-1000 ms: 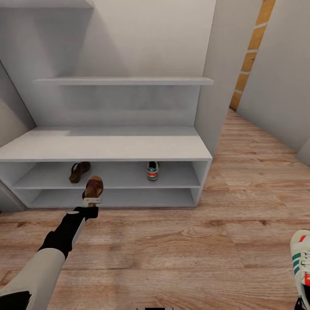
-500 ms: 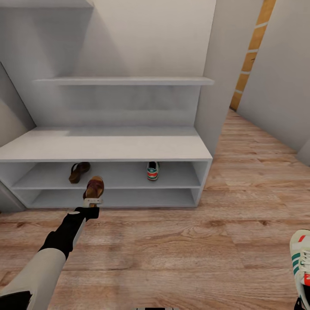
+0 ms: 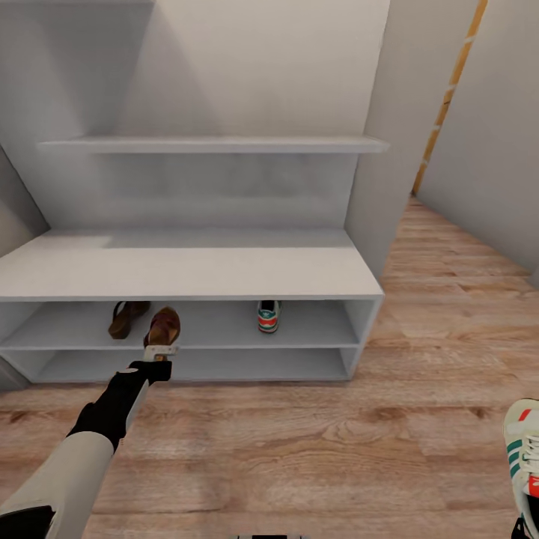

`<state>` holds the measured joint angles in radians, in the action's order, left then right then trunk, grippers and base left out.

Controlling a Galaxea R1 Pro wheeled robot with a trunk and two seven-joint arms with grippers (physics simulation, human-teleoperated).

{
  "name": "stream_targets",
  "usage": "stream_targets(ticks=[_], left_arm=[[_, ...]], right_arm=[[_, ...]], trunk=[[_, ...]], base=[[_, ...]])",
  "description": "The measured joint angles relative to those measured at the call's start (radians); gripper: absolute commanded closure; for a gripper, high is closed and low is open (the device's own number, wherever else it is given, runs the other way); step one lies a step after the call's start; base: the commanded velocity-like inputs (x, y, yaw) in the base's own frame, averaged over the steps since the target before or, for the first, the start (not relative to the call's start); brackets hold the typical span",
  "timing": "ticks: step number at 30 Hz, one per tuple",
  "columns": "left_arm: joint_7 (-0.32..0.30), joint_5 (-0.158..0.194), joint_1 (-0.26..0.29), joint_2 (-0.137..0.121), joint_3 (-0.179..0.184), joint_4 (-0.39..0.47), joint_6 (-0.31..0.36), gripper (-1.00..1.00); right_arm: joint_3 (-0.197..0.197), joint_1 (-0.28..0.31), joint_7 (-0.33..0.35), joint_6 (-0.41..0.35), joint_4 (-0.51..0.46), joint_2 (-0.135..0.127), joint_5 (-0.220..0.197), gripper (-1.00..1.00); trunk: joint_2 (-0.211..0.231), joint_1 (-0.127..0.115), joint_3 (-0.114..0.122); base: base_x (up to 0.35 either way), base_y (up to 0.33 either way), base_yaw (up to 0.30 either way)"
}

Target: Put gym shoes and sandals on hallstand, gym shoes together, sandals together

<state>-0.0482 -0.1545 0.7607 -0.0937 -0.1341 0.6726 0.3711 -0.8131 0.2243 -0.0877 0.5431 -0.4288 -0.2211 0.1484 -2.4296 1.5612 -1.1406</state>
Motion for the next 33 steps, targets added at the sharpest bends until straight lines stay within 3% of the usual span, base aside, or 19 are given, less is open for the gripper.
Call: stream_targets(ticks=[13,18,20,21,24,26,33], left_arm=[[0.0,0.0,0.001,-0.001,-0.004,-0.001,0.0,1.0],[0.0,0.0,0.001,-0.002,-0.004,0.0,-0.002,1.0],[0.0,0.0,0.001,-0.002,-0.004,0.0,-0.001,1.0],[0.0,0.0,0.001,-0.002,-0.004,0.0,-0.001,1.0],[0.0,0.0,0.001,-0.002,-0.004,0.0,-0.001,1.0],[0.0,0.0,0.001,-0.002,-0.005,-0.001,-0.001,1.0],[0.0,0.0,0.001,-0.002,-0.005,-0.001,0.0,1.0]], right_arm=[[-0.002,0.0,0.0,0.001,-0.001,0.0,0.0,1.0],[-0.029,0.0,-0.004,0.001,-0.025,-0.019,-0.006,1.0],[-0.117,0.0,-0.006,0.001,-0.049,-0.044,-0.014,1.0],[-0.141,0.0,-0.005,0.0,-0.052,-0.049,-0.009,1.0],[-0.325,0.0,-0.003,-0.002,-0.086,-0.073,-0.014,1.0],[-0.378,0.0,-0.002,-0.004,-0.107,-0.077,-0.009,1.0],[-0.412,0.0,0.001,-0.006,-0.122,-0.079,-0.002,1.0]], trunk=[[0.0,0.0,0.0],[0.0,0.001,0.0],[0.0,0.001,0.0],[0.0,0.001,0.0],[0.0,0.001,0.0],[0.0,0.0,0.0],[0.0,0.0,0.0]], base=[[0.134,0.097,0.0],[0.015,0.011,0.0],[0.003,0.002,0.0],[0.002,0.001,0.0],[0.002,0.0,0.0],[0.117,0.019,0.0],[0.169,0.046,0.0]])
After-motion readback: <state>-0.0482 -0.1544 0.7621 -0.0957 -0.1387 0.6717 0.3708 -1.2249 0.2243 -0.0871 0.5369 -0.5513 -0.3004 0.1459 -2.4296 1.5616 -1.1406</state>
